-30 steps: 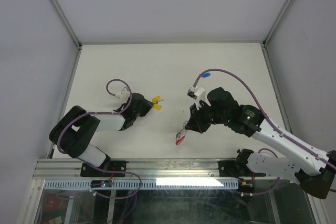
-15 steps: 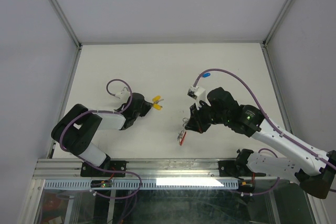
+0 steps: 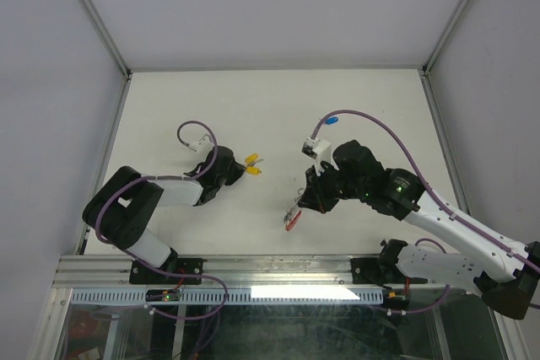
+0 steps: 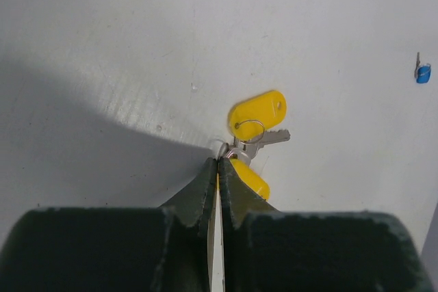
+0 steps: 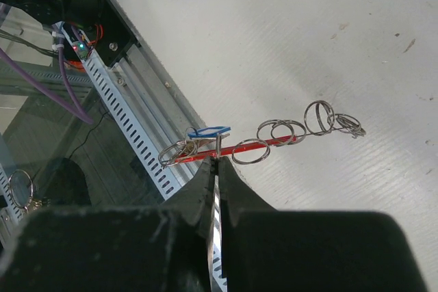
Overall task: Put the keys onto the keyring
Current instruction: Pick up the key from the center of the board.
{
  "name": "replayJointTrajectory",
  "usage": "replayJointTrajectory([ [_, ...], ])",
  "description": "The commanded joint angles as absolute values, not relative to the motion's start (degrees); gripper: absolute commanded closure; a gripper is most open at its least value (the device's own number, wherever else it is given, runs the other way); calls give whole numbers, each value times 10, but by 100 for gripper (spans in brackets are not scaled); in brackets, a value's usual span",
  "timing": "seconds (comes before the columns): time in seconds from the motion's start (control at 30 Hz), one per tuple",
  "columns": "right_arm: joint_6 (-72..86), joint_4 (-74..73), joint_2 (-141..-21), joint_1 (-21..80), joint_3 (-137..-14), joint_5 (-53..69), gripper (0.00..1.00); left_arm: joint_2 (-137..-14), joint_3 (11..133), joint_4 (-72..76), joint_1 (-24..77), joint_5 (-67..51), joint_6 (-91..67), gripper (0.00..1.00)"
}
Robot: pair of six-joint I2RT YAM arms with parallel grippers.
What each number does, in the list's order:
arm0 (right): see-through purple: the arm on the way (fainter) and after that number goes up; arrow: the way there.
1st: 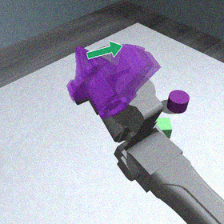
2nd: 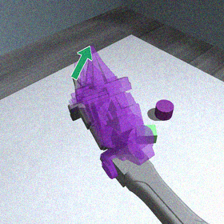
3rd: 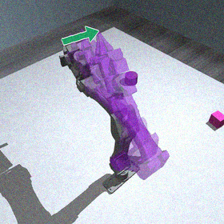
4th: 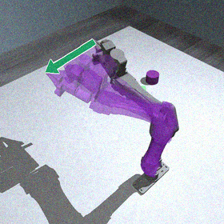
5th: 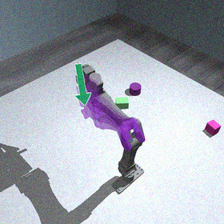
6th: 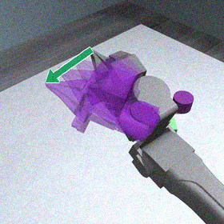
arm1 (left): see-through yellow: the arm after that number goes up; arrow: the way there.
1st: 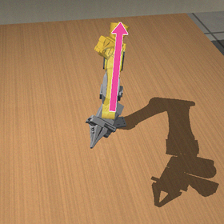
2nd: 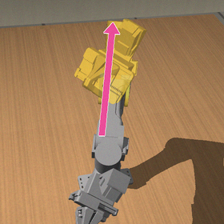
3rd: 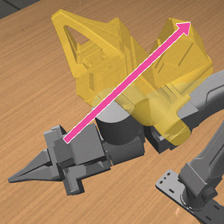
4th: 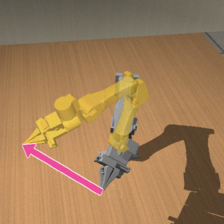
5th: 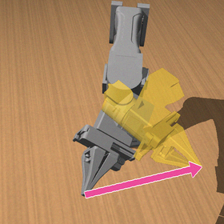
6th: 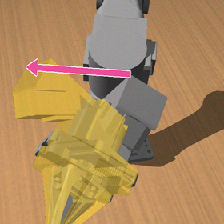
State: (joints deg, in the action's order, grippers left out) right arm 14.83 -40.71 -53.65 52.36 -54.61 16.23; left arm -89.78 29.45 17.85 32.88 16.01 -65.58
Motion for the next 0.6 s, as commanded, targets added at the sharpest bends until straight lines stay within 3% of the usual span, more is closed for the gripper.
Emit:
replayJointTrajectory([
  [0.0,131,-378,-523,522,-558,142,100,-861,334,124,324,140,-525,100],
  [0.2,88,-384,-506,522,-579,110,100,-769,378,106,341,45,-361,100],
  [0.57,1,-364,-431,522,-607,110,100,-656,472,44,509,-33,-65,100],
])
